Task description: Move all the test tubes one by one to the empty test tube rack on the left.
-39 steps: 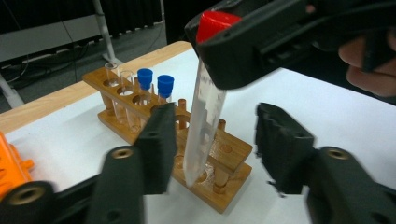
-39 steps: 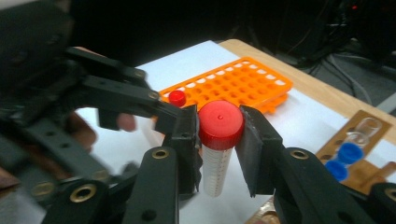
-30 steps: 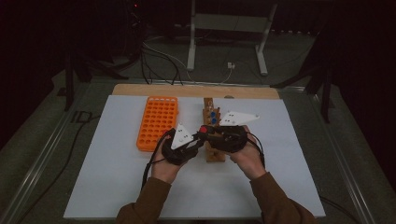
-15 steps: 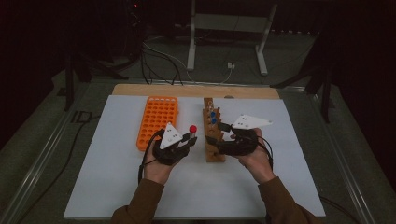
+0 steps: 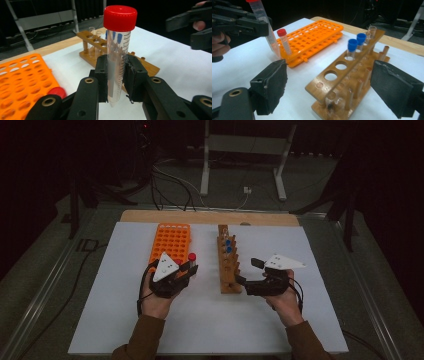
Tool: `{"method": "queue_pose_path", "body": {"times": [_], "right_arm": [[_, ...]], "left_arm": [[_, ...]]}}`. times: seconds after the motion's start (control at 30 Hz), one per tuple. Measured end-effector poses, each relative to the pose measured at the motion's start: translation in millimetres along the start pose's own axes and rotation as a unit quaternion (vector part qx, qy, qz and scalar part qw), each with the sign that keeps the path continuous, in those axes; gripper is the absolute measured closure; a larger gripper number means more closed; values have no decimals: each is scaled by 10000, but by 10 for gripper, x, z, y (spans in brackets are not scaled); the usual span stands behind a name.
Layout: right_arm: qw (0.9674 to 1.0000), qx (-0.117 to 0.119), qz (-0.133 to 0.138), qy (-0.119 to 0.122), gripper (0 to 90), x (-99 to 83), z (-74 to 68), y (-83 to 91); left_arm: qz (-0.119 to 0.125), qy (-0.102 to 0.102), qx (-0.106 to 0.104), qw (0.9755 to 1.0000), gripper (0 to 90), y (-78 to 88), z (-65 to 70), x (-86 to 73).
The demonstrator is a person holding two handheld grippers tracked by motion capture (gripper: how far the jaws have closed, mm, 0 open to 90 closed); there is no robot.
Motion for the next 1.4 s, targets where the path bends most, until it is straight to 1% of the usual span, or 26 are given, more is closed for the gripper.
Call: {"method": "queue_pose_path", "body": {"times": [0.17, 0.3, 0.43, 0.5, 0.6, 0.8, 0.9, 1.0, 1.03, 1.07, 1.17, 1.2, 1.27, 1.33, 1.4], "right_arm": [[9999, -104, 56, -86, 103, -42, 100, 86], [9997, -147, 120, -134, 91, -63, 165, 179], [9995, -174, 146, -206, 56, -109, 221, 242], [9994, -203, 106, -249, 28, -131, 252, 254], [9991, -261, 158, -304, 4, -132, 292, 279], [9984, -307, 234, -417, 3, -153, 339, 316], [9983, -307, 248, -425, 3, -156, 341, 309], [9984, -304, 236, -413, 4, -164, 333, 298], [9984, -301, 235, -411, 3, -166, 330, 295], [9984, -297, 233, -410, 4, -167, 328, 293], [9984, -302, 250, -416, 4, -164, 332, 297], [9984, -298, 256, -414, 3, -162, 334, 299], [9983, -286, 278, -431, 4, -154, 334, 307], [9982, -299, 297, -431, 4, -148, 343, 319], [9980, -303, 311, -464, 4, -148, 355, 329]], "left_arm": [[-10, 38, 110, 9999, 748, 59, -102, -23], [27, 48, 208, 9998, 747, 123, -181, -9], [96, 141, 305, 9994, 748, 188, -283, -8], [121, 200, 349, 9991, 748, 213, -327, -19], [180, 251, 457, 9985, 748, 262, -405, -35], [257, 356, 715, 9965, 748, 311, -556, -74], [266, 362, 847, 9954, 748, 295, -618, -106], [296, 420, 989, 9938, 749, 261, -666, -183], [237, 391, 1054, 9934, 750, 241, -682, -223], [186, 404, 1115, 9928, 750, 212, -701, -271], [145, 525, 1218, 9911, 750, 144, -738, -372], [104, 530, 1248, 9907, 751, 117, -746, -404], [42, 534, 1283, 9903, 752, 66, -754, -453], [-27, 567, 1202, 9911, 751, -4, -737, -510], [-108, 568, 1185, 9913, 751, -46, -722, -558]]}}
Point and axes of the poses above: each handheld gripper's, and its own axes: y roughly backward along the jaws, x roughly out of its top, z roughly to its right, the point moved 10 cm from there along -y, roughly forward along the jaws, and after that the axes turned 5 degrees about -y, right-handed, at the moved point
